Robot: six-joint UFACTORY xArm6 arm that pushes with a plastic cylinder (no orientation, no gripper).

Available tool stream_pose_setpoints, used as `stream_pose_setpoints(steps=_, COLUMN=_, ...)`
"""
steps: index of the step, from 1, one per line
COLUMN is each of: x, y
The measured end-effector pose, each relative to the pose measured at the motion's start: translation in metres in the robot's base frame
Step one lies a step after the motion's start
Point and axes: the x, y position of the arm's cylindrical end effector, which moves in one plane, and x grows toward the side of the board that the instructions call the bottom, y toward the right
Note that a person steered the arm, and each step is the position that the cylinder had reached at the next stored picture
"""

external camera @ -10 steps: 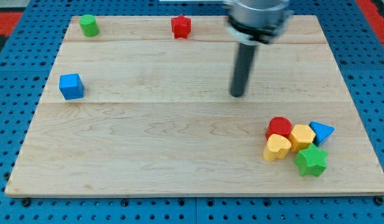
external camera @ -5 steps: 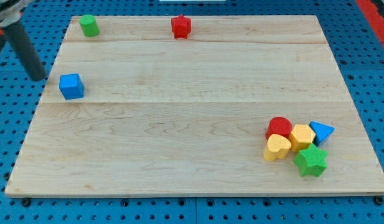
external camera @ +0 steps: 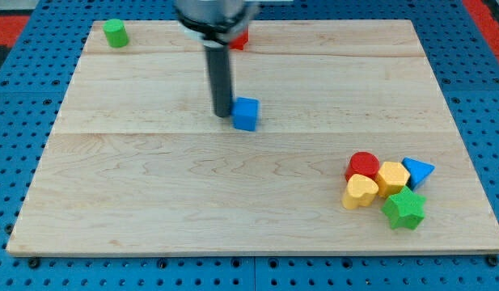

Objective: Move the blue cube to the red circle

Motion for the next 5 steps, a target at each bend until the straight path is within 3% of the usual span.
stream_pose_setpoints(steps=1, x=0.020, y=0.060)
stream_pose_setpoints(steps=3, x=-0.009, y=0.068)
stream_pose_setpoints(steps=4, x=0.057, y=0.098)
stream_pose_setpoints(steps=5, x=0.056, y=0.104)
